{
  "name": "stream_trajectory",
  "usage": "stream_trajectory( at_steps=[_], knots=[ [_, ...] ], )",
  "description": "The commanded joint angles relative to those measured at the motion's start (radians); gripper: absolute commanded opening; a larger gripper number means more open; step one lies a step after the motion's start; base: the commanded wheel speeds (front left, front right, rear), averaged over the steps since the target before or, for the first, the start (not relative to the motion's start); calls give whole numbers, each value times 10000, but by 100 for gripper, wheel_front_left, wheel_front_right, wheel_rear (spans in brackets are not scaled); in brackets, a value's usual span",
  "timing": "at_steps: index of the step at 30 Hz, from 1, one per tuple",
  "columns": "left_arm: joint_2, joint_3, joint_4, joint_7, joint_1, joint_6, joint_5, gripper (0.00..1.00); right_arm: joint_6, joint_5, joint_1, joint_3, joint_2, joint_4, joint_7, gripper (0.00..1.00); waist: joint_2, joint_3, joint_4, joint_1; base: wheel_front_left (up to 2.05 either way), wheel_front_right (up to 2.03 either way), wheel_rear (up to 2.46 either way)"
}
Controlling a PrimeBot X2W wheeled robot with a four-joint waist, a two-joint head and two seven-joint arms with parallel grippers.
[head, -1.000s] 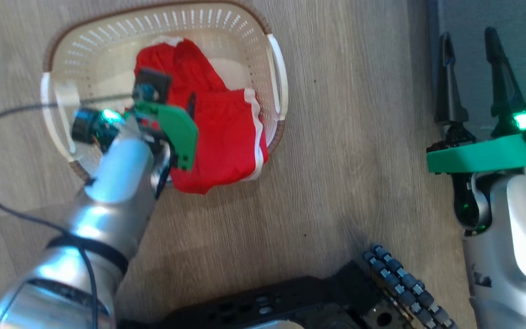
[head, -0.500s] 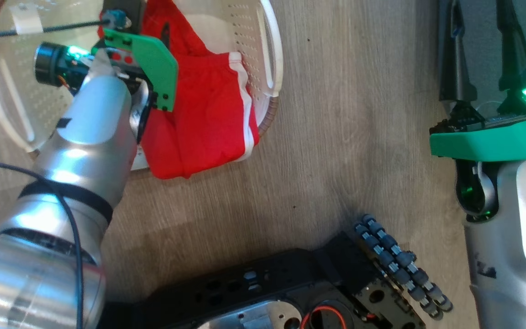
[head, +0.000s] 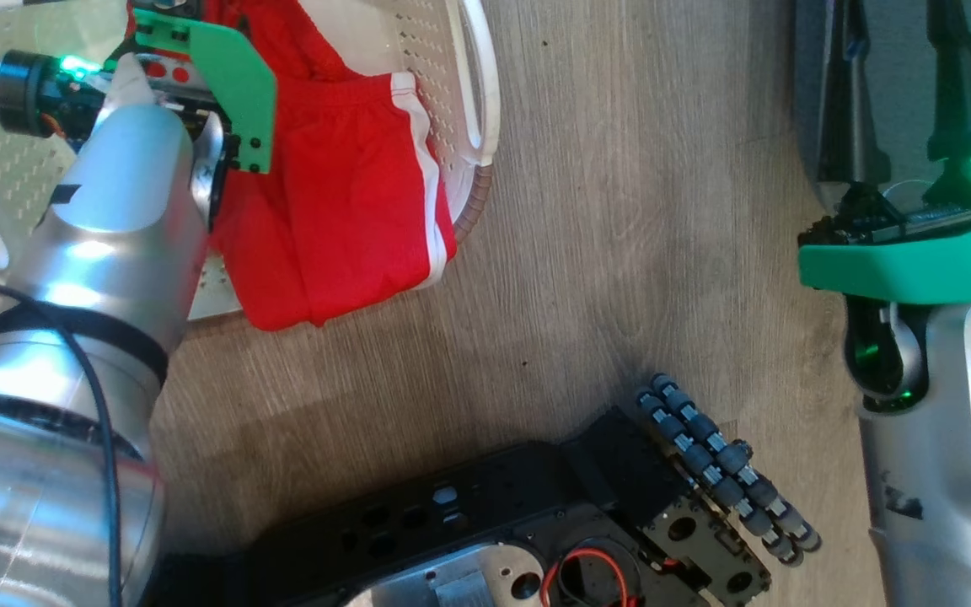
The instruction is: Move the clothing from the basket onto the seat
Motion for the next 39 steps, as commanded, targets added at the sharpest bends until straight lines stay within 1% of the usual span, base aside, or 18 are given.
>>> stream_trajectory(
  at_steps=[1, 14, 20, 21, 22, 24, 26, 27, 28, 29, 34, 39],
  knots=[
    [254, 27, -55, 67, 30, 74, 51, 100, 69, 119, 605, 154, 51, -333, -65, 100, 0, 6, -20, -1, 0, 0, 0],
    [225, -437, 51, 746, 445, 87, 179, 100, 69, 243, 844, 111, 51, -471, -65, 100, 0, 112, -74, -1, 0, 0, 0],
    [229, -602, 66, 1006, 828, -52, 161, 100, 69, 218, 869, 52, 51, -503, -65, 100, 0, 157, -26, -1, 0, 0, 0],
    [235, -634, 67, 1039, 868, -60, 168, 99, 69, 211, 867, 53, 51, -509, -65, 100, 0, 166, -16, -1, 0, 0, 0],
    [240, -659, 69, 1065, 903, -75, 167, 89, 69, 205, 864, 59, 51, -515, -65, 100, 0, 175, -8, -1, 0, 0, 0],
    [248, -740, 71, 1152, 961, -116, 193, 59, 69, 194, 858, 70, 51, -528, -65, 100, 0, 185, 4, -1, 0, 0, 0],
    [244, -798, 72, 1204, 1010, -163, 197, 38, 69, 182, 856, 72, 51, -542, -65, 100, 0, 190, 9, -1, 0, 0, 0],
    [238, -842, 73, 1251, 1037, -207, 210, 22, 69, 174, 858, 69, 51, -549, -65, 100, 0, 190, 11, -1, 0, 0, 0],
    [233, -874, 74, 1293, 1057, -245, 211, 5, 69, 166, 860, 64, 51, -554, -65, 100, 0, 187, 13, -1, 0, 0, 0],
    [226, -890, 74, 1336, 1075, -287, 197, 0, 69, 162, 862, 54, 51, -560, -65, 100, 0, 185, 13, -1, 0, 0, 0],
    [174, -964, 76, 1296, 1107, -517, 128, 0, 69, 147, 857, 8, 51, -542, -65, 100, 0, 160, 14, -1, 0, 0, 0],
    [118, -683, 16, 588, 916, -615, -222, 0, 69, 190, 740, 35, 51, -467, -65, 100, 0, 58, 48, -1, 0, 0, 0]
  ],
)
